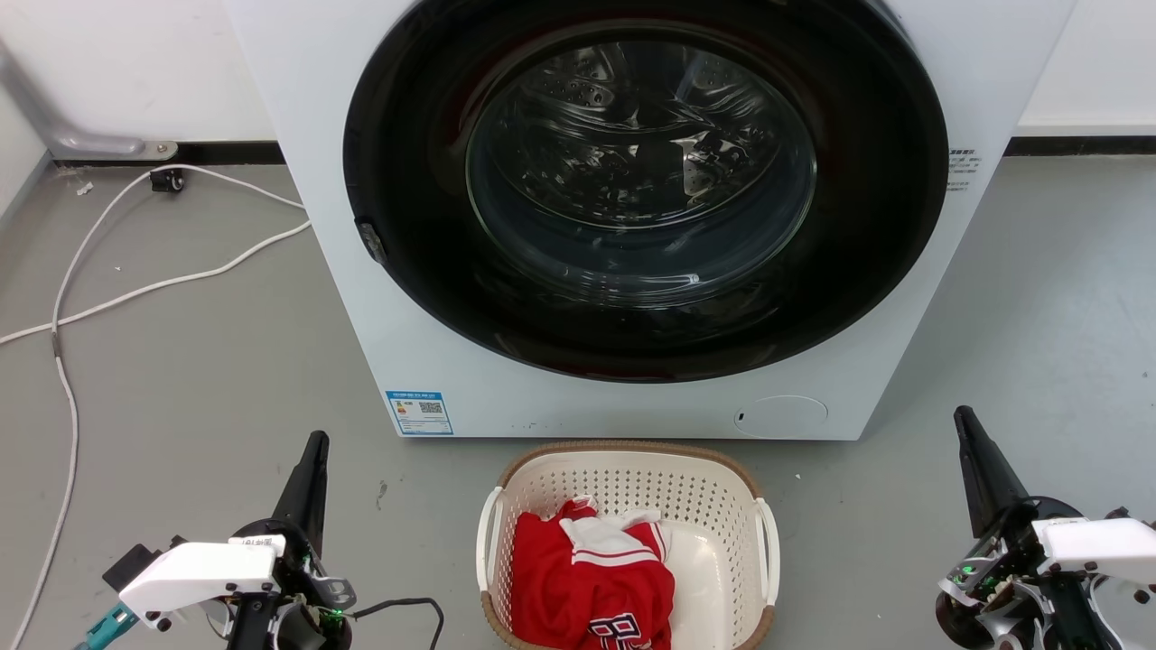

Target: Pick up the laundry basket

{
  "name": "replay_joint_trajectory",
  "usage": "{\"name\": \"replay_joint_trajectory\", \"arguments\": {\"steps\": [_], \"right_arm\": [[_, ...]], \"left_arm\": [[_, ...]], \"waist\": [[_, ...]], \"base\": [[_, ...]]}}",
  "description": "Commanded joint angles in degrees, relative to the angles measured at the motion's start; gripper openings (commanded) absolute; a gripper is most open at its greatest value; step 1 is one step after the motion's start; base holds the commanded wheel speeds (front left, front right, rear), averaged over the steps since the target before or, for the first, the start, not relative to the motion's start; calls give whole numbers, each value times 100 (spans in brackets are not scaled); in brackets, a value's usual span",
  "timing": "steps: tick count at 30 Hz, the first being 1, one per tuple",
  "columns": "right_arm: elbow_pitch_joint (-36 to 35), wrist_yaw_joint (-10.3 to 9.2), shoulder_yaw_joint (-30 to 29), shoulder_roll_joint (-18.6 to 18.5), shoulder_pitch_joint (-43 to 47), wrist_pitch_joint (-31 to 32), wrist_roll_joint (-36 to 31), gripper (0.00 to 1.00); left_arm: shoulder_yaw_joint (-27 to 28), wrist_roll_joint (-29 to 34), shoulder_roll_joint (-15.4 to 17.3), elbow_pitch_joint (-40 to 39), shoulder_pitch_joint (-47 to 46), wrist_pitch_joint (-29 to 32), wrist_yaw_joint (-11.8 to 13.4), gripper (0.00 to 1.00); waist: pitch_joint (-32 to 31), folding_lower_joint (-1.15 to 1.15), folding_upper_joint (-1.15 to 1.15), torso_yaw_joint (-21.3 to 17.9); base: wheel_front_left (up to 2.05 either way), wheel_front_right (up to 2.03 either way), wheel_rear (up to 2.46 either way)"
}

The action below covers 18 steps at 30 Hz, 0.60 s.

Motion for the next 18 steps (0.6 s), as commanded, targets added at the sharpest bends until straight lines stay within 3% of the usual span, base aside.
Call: {"name": "replay_joint_trajectory", "arguments": {"steps": [1,18], "right_arm": [[6,0,-8,14,-60,8,-44,0],[7,0,-11,15,-61,12,-48,0]], "left_arm": [[19,8,-4,7,-63,23,-25,0],[22,12,-7,7,-63,23,-25,0]], "waist": [[0,0,0,0],[0,0,0,0]], "base": [[0,0,0],[0,0,0]]}}
